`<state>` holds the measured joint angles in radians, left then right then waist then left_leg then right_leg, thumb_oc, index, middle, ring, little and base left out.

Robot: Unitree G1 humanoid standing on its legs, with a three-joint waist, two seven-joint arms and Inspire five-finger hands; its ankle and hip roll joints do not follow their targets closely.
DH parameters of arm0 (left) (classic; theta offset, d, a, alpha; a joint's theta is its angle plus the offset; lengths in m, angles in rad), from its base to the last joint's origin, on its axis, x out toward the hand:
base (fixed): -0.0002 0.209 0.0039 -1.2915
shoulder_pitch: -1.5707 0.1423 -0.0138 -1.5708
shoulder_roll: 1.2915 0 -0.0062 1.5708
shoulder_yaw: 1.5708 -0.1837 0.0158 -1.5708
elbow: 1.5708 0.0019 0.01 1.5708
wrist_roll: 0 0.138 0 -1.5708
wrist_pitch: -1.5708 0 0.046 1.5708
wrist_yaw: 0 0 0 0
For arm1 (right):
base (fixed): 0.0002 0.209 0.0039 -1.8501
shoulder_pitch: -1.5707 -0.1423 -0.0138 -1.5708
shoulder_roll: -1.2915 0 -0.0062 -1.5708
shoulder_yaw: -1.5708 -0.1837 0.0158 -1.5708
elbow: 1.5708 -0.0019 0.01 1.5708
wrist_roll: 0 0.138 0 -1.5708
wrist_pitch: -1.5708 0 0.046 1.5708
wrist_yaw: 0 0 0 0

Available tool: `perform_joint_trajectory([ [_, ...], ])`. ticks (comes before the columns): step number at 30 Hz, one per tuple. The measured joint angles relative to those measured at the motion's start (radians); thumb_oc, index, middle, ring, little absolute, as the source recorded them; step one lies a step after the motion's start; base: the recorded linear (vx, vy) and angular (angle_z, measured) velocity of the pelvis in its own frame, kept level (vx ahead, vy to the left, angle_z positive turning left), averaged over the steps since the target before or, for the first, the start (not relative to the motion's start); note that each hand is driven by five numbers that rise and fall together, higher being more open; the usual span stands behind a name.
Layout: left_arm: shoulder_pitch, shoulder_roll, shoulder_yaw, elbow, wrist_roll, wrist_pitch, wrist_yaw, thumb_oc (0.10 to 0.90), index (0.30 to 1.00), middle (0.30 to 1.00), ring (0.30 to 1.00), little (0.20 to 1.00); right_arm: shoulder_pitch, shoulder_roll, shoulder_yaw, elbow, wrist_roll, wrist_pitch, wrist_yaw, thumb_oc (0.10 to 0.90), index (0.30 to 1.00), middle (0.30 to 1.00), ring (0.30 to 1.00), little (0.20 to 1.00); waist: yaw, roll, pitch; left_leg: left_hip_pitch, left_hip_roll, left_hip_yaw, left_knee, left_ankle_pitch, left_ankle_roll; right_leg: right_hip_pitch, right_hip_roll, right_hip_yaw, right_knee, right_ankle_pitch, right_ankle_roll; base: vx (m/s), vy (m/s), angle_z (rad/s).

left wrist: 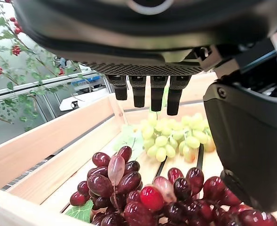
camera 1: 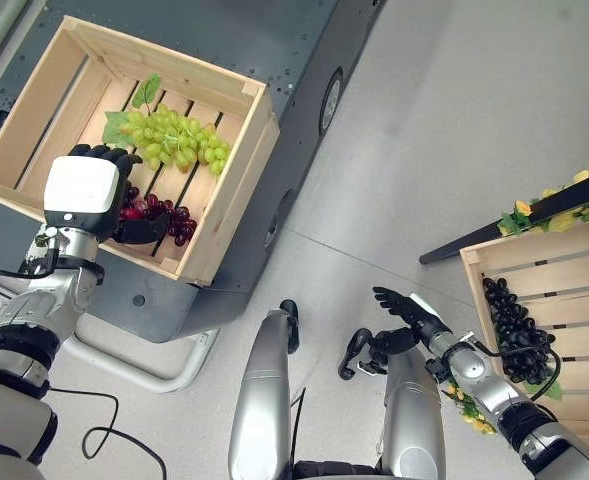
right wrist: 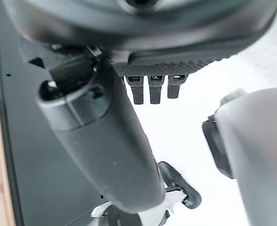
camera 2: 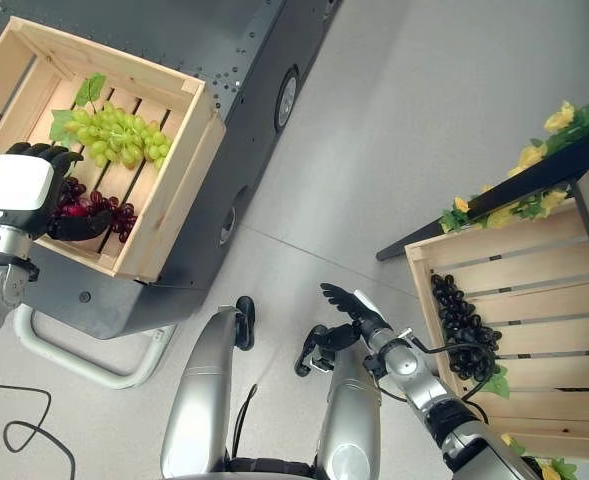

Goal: Pick up the fruits from the basket on one side to the basket on the other side

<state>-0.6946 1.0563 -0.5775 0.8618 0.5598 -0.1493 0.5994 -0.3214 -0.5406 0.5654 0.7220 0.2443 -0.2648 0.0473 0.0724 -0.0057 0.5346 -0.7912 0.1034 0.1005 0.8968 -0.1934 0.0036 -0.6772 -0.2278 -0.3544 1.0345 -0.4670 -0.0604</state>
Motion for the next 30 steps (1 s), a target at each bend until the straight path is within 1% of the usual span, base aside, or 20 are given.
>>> perform_joint_trajectory([
  [5, -0.015, 0.043, -0.002, -0.021, 0.058, 0.000, -0.066, 0.800, 0.900, 0.900, 0.900, 0.900, -0.014, 0.003, 0.001, 0.000, 0.000, -0.001, 0.000, 0.800, 0.900, 0.900, 0.900, 0.900, 0.001, -0.012, 0.000, -0.018, -0.003, -0.009, 0.008, -0.003, 0.004, -0.002, -0.003, -0.013, -0.001, 0.000, 0.001, 0.02, 0.029, 0.09],
  [9, -0.027, 0.103, -0.046, -0.063, 0.094, 0.002, -0.219, 0.800, 0.900, 0.900, 0.900, 0.900, -0.048, 0.003, 0.001, 0.000, 0.000, -0.003, 0.000, 0.800, 0.900, 0.900, 0.900, 0.900, 0.003, -0.015, -0.001, -0.023, -0.007, -0.009, 0.009, -0.005, 0.008, -0.003, -0.009, -0.014, -0.002, 0.000, 0.003, 0.01, 0.041, 0.03],
  [10, -0.029, 0.108, -0.046, -0.072, 0.094, 0.002, -0.235, 0.800, 0.900, 0.900, 0.900, 0.900, -0.049, 0.003, 0.001, -0.001, 0.000, -0.003, 0.000, 0.800, 0.900, 0.900, 0.900, 0.900, 0.003, -0.015, -0.001, -0.022, -0.008, -0.009, 0.009, -0.005, 0.008, -0.003, -0.009, -0.014, -0.002, 0.000, 0.003, 0.00, 0.031, 0.02],
  [13, -0.050, 0.121, -0.050, -0.099, 0.106, 0.006, -0.331, 0.800, 0.900, 0.900, 0.900, 0.900, -0.045, 0.002, 0.000, -0.002, 0.001, -0.004, 0.000, 0.800, 0.900, 0.900, 0.900, 0.900, 0.001, -0.015, -0.001, -0.024, -0.011, -0.008, 0.008, -0.005, 0.009, -0.003, -0.013, -0.015, -0.002, 0.001, 0.004, 0.00, 0.000, 0.00],
  [18, -0.100, 0.141, -0.100, -0.132, 0.144, 0.014, -0.413, 0.800, 0.900, 0.900, 0.900, 0.900, -0.033, 0.002, 0.000, -0.001, 0.003, -0.004, 0.000, 0.800, 0.900, 0.900, 0.900, 0.900, 0.001, -0.016, -0.001, -0.026, -0.013, -0.009, 0.008, -0.005, 0.008, -0.003, -0.015, -0.018, -0.002, 0.000, 0.005, 0.00, 0.000, 0.00],
  [20, -0.108, 0.150, -0.119, -0.145, 0.145, 0.015, -0.421, 0.800, 0.900, 0.900, 0.900, 0.900, -0.032, 0.002, 0.000, 0.000, 0.004, -0.004, 0.000, 0.800, 0.900, 0.900, 0.900, 0.900, 0.001, -0.016, -0.001, -0.027, -0.013, -0.010, 0.009, -0.005, 0.008, -0.004, -0.015, -0.019, -0.002, 0.000, 0.005, 0.00, 0.000, 0.00],
  [24, -0.123, 0.155, -0.124, -0.159, 0.178, 0.010, -0.416, 0.800, 0.900, 0.900, 0.900, 0.900, -0.033, 0.002, -0.001, 0.000, 0.009, -0.005, 0.000, 0.800, 0.900, 0.900, 0.900, 0.900, 0.005, -0.017, -0.001, -0.039, -0.015, -0.014, 0.009, -0.004, 0.008, -0.014, -0.016, -0.022, -0.003, 0.000, 0.006, 0.00, 0.000, 0.01],
  [28, -0.151, 0.155, -0.166, -0.153, 0.217, -0.024, -0.365, 0.800, 0.900, 0.900, 0.900, 0.900, -0.033, 0.002, -0.003, 0.000, 0.010, -0.011, 0.000, 0.800, 0.900, 0.900, 0.900, 0.900, 0.005, -0.017, -0.001, -0.068, -0.014, -0.022, 0.018, -0.004, 0.007, -0.032, -0.016, -0.033, -0.002, 0.001, 0.006, -0.03, 0.009, 0.04],
  [30, -0.152, 0.155, -0.178, -0.153, 0.235, -0.051, -0.348, 0.800, 0.900, 0.900, 0.900, 0.900, -0.034, 0.002, -0.003, -0.001, 0.010, -0.011, -0.001, 0.800, 0.900, 0.900, 0.900, 0.900, 0.003, -0.023, -0.001, -0.076, -0.015, -0.022, 0.020, -0.005, 0.009, -0.039, -0.017, -0.033, -0.003, 0.001, 0.007, -0.02, 0.012, 0.00],
])
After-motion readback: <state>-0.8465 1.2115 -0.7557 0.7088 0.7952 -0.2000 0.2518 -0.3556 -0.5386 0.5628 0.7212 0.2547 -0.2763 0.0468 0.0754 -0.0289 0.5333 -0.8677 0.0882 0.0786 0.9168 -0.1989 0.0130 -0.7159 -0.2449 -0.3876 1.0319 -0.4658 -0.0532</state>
